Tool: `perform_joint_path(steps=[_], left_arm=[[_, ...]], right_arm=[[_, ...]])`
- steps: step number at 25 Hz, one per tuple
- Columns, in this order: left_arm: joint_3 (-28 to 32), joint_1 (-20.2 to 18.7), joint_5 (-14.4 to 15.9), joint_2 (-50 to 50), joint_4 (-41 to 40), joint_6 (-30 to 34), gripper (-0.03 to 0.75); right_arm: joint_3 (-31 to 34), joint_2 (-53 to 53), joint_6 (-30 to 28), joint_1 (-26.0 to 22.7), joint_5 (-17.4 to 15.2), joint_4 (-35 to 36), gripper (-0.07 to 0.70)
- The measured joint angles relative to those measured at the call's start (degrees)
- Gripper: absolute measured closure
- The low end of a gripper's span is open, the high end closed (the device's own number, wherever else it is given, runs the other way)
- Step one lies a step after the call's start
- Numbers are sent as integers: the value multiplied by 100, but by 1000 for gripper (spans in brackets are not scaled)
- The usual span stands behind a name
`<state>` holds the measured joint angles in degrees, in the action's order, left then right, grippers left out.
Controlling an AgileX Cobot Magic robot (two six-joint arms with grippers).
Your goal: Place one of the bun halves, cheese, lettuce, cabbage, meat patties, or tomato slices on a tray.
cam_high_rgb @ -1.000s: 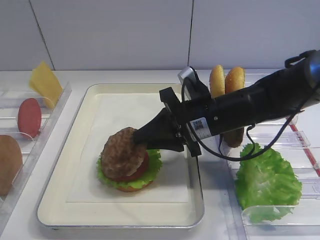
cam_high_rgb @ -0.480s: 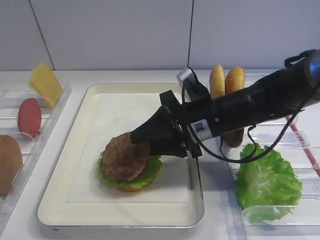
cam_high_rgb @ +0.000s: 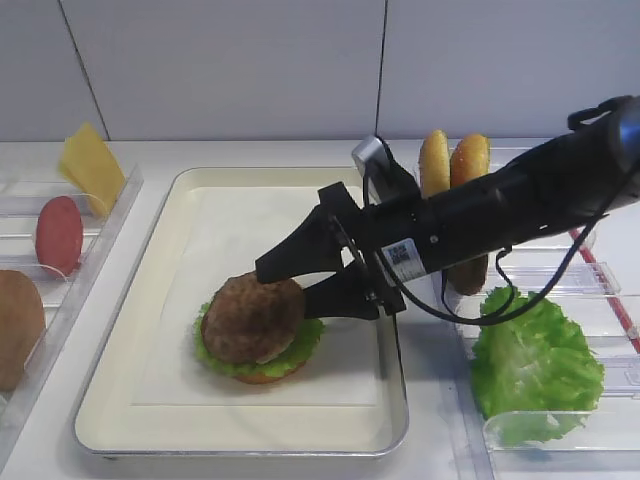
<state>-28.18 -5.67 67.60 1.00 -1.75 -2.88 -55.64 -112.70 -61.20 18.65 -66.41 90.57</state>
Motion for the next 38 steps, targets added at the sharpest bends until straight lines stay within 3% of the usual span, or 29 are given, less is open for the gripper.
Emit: perform_joint_path(steps=[9,21,24,32,38], left_arm=[[0,0,0,0,0,0,293],[0,0,0,0,0,0,293],[0,0,0,0,0,0,293],[0,0,0,0,0,0,293],[0,0,0,0,0,0,293]], right_arm=[[-637,0,924,0,324,-1247,122],[-905,165,1500,0,313,-2015,122],[-1211,275,1819,0,139,-2431,122],[-2548,513,3019,0,-200,-4275,122],[-3061,941,3629,0,-304,-5795,122]])
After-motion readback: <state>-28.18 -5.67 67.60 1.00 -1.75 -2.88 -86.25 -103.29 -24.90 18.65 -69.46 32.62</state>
